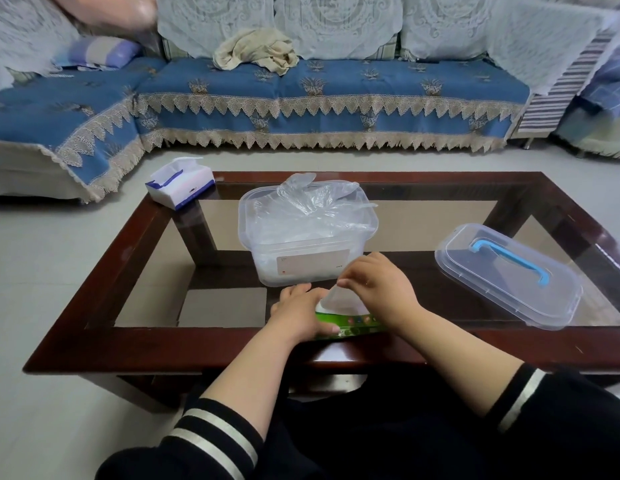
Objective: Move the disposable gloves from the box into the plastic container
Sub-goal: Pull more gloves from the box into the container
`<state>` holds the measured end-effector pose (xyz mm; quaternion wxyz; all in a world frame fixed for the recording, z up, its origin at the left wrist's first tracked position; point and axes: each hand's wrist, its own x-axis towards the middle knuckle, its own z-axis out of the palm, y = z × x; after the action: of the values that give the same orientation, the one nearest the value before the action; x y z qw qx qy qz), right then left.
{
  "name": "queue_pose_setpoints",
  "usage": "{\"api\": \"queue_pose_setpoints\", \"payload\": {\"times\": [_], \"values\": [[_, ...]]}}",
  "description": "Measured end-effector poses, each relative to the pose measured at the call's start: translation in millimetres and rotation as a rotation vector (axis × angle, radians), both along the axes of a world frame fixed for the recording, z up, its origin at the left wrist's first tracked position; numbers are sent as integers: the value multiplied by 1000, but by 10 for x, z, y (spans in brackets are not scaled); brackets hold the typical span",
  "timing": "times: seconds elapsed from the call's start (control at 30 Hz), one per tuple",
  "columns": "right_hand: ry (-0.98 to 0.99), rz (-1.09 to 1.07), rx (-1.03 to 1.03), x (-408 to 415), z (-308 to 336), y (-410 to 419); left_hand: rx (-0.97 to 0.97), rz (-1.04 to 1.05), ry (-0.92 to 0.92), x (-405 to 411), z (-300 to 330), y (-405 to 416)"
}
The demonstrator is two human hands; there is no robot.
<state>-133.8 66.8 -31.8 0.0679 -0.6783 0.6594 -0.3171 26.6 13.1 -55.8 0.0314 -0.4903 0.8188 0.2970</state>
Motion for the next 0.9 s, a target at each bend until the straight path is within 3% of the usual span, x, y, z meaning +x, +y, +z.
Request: {"api": "queue_pose_setpoints", "payload": {"times": [0.13, 0.27, 0.5, 0.63, 0.8, 0.9], "values": [[-173, -47, -20, -41, 56, 16, 9, -3, 10, 5, 4, 0], [-542, -138, -213, -11, 402, -3, 20, -9, -18, 8, 4, 21], [-640, -101, -217, -135, 995, -182, 23, -35, -31, 12, 0, 2], [-590, -110, -246, -210, 1166, -277, 18, -43, -33, 14, 15, 13], [-428, -58, -444, -229, 1568, -498, 29, -19, -5, 19, 7, 13], [-120, -22, -213, -104, 1624, -666, 30, -17, -24, 18, -14, -15]]}}
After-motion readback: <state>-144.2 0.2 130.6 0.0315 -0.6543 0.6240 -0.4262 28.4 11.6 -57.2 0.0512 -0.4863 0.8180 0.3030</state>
